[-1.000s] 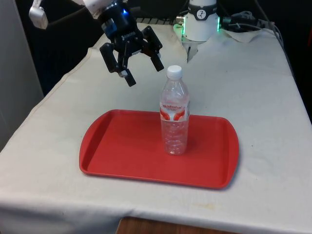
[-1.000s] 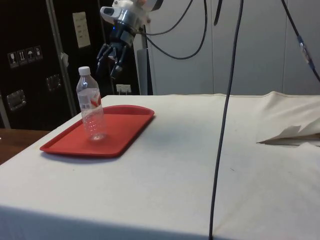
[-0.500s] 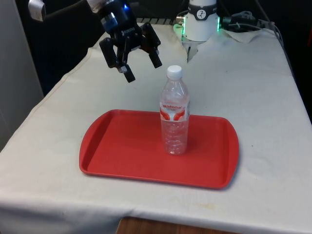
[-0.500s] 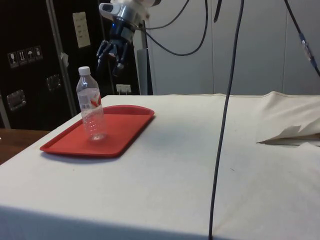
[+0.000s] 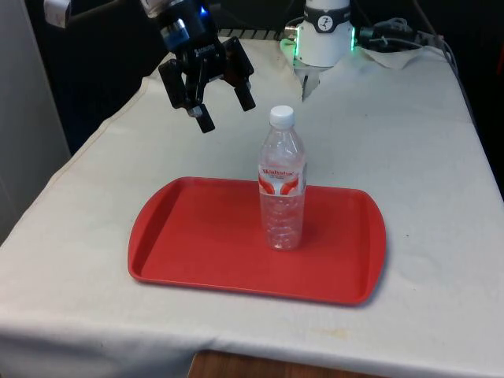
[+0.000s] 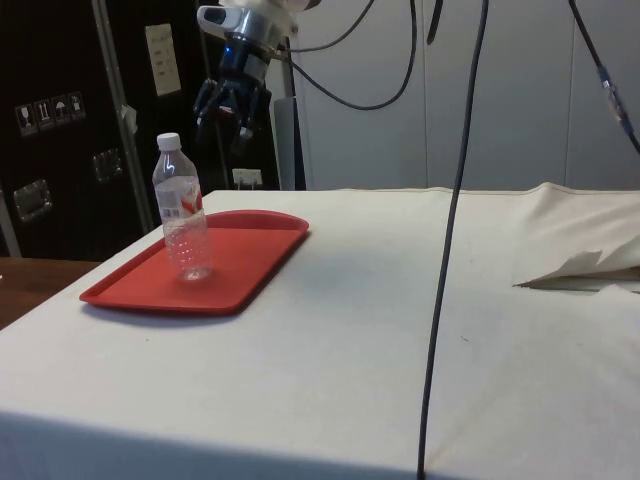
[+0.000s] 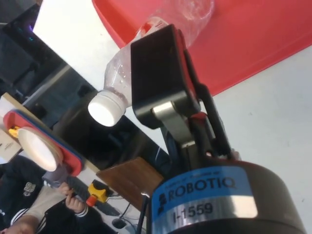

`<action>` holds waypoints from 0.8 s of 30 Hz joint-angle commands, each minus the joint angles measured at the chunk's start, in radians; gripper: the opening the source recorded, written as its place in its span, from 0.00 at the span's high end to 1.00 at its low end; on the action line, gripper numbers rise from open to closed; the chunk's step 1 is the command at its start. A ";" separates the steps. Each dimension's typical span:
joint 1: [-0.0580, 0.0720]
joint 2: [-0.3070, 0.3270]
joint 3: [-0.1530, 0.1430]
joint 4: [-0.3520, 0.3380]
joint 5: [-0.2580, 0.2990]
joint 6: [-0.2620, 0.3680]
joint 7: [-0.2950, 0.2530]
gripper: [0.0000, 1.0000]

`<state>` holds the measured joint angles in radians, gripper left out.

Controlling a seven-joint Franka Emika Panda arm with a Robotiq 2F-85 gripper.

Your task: Place the bottle upright on the tray.

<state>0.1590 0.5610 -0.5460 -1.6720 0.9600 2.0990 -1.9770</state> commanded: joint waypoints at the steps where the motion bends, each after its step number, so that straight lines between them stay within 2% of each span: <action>1: 0.008 0.001 -0.005 -0.001 -0.017 0.016 -0.001 0.00; 9: 0.011 0.001 -0.006 0.000 -0.051 0.034 -0.018 0.00; 10: 0.004 0.000 0.000 0.000 -0.040 0.022 -0.019 0.00; 11: 0.011 0.001 -0.006 0.000 -0.056 0.036 -0.019 0.00; 19: 0.014 -0.002 -0.007 0.001 -0.098 0.046 -0.029 0.00; 20: 0.005 0.000 0.000 0.005 -0.088 0.033 -0.029 0.00; 21: 0.014 -0.004 -0.007 0.000 -0.104 0.047 -0.029 0.00; 24: 0.016 -0.016 -0.010 -0.010 -0.124 0.050 -0.039 0.00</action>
<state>0.1650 0.5540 -0.5480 -1.6700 0.8470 2.1330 -2.0150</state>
